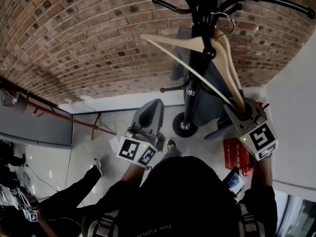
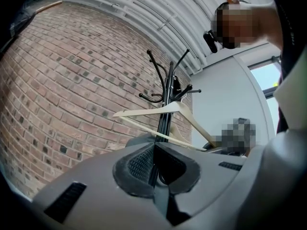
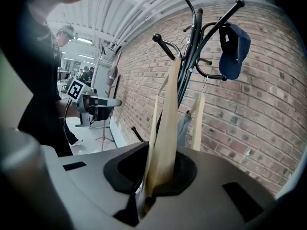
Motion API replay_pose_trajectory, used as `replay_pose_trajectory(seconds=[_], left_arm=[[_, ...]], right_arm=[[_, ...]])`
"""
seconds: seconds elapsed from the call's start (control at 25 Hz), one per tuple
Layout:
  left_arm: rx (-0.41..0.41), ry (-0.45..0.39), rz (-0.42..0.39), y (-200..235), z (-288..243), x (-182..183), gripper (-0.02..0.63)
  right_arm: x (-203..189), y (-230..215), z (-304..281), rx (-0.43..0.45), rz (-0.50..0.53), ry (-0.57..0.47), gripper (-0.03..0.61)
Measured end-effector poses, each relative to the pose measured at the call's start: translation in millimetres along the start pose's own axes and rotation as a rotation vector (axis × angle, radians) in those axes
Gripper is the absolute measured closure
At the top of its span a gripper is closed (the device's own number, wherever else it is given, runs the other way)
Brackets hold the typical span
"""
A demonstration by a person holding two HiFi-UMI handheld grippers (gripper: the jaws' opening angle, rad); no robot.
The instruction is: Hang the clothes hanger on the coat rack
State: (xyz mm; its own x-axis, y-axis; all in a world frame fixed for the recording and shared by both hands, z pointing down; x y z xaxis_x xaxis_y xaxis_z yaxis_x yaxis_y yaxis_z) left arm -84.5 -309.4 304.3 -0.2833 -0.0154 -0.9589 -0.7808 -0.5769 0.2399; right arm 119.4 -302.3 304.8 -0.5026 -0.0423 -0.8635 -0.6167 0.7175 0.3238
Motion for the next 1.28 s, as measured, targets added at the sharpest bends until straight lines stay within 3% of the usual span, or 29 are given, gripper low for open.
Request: replay_pose_trajectory(seconds=[0.48,1.28], left_arm=[[-0.023,0.016,0.027,17,-19,-8,0.595],[-0.075,0.036,0.046,14,-27,-13,0.595]], right_arm=[[-13,-4,-17,-0.002,0.085,0.116,0.534],[-35,4,-16,0.010,0.089,0.188,0.533]])
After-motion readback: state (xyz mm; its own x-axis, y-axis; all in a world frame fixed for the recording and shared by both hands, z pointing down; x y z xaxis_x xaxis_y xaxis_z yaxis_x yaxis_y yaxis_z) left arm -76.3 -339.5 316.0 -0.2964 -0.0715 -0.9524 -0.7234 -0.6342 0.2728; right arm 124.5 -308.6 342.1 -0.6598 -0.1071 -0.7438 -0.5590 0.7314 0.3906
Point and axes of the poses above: the fingertips, and each gripper's own axes: z backward along the fingers, y to its left, x out of its top, the point moved 1 cm from there along z, backward along the fingers, and after that the axes turned 1 degree about z, right-handed, at the moved point
